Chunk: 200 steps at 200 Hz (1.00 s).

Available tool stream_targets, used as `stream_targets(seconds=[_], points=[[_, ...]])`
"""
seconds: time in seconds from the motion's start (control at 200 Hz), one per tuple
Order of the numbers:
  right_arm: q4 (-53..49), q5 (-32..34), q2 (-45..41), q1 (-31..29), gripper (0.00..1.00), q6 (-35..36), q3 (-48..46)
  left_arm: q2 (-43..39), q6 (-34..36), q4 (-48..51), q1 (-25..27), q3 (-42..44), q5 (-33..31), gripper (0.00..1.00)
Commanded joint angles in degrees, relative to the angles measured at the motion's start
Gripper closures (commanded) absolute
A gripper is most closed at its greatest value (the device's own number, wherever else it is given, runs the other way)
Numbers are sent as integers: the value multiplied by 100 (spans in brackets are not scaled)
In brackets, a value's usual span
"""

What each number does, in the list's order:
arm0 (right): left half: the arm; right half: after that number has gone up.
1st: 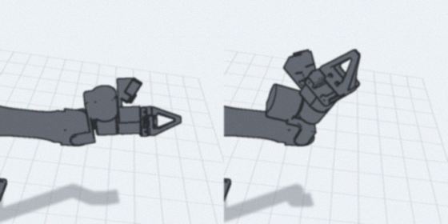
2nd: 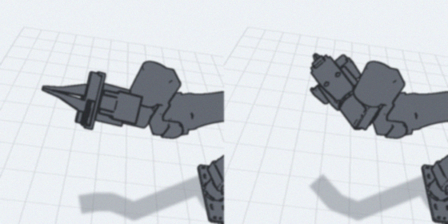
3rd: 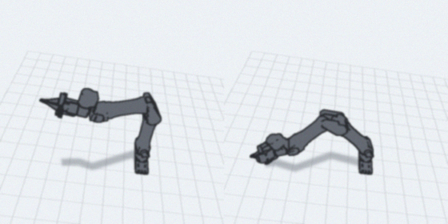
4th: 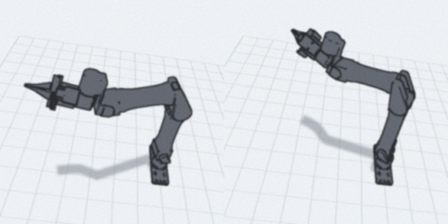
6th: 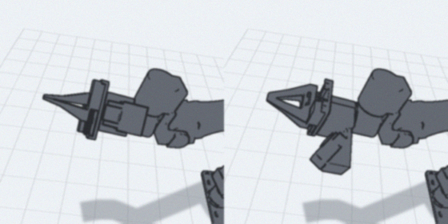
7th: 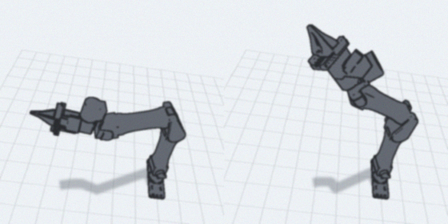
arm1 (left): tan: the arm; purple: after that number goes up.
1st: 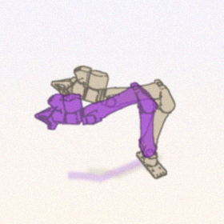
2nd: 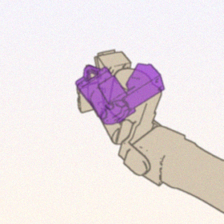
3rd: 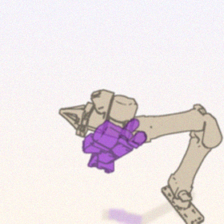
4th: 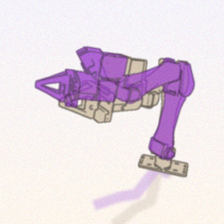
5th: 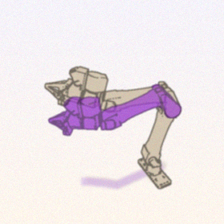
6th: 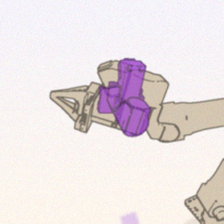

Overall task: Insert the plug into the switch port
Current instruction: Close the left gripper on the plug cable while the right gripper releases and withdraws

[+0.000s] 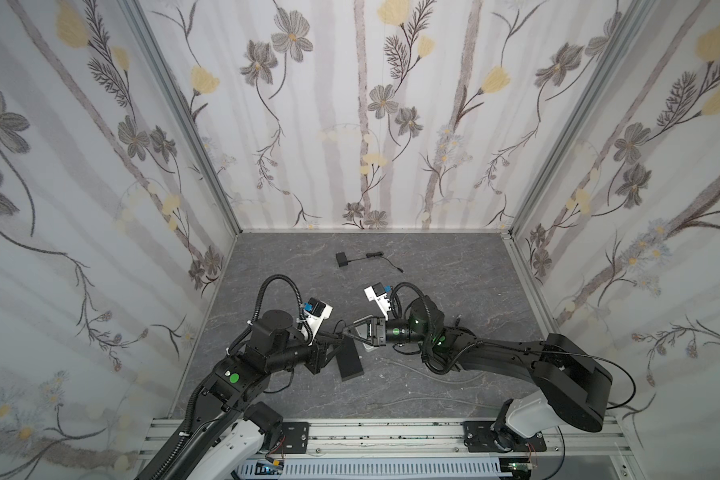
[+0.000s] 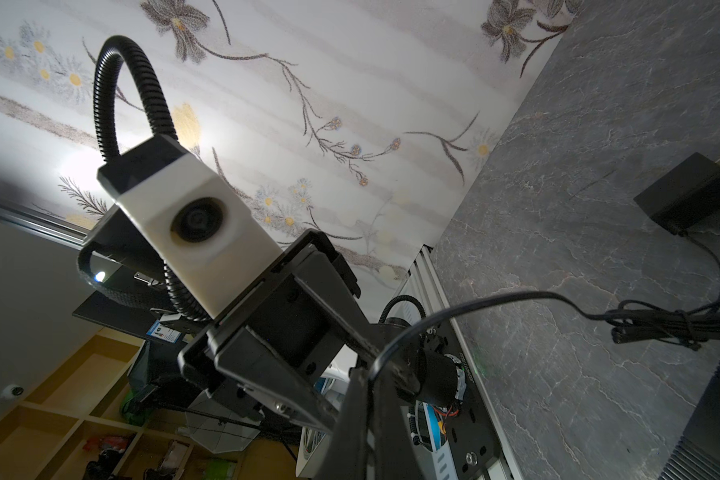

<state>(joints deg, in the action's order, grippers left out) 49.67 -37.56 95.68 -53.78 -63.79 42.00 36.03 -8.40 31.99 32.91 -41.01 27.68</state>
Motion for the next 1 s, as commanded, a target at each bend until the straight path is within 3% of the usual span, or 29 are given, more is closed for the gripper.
stream_targets(seconds=[0.0,0.095,0.205,0.36,0.545,0.69,0.939,0.994], points=[[193,-32,27,-1,100,16,45,42,22,-40,5,0,70,78],[194,-15,28,1,100,16,224,96,22,-46,12,0,168,81],[272,34,32,-1,100,-25,239,147,18,-104,11,16,297,74],[387,38,74,-1,100,-85,303,192,2,-95,24,17,284,74],[386,47,98,-1,100,-81,268,138,13,-48,30,-5,188,82],[402,63,88,-1,100,-77,180,73,49,-8,28,-31,153,97],[370,96,22,-1,100,-64,133,-78,132,27,30,-47,173,100],[368,117,-20,-1,86,-33,1,-100,155,40,32,-47,233,100]])
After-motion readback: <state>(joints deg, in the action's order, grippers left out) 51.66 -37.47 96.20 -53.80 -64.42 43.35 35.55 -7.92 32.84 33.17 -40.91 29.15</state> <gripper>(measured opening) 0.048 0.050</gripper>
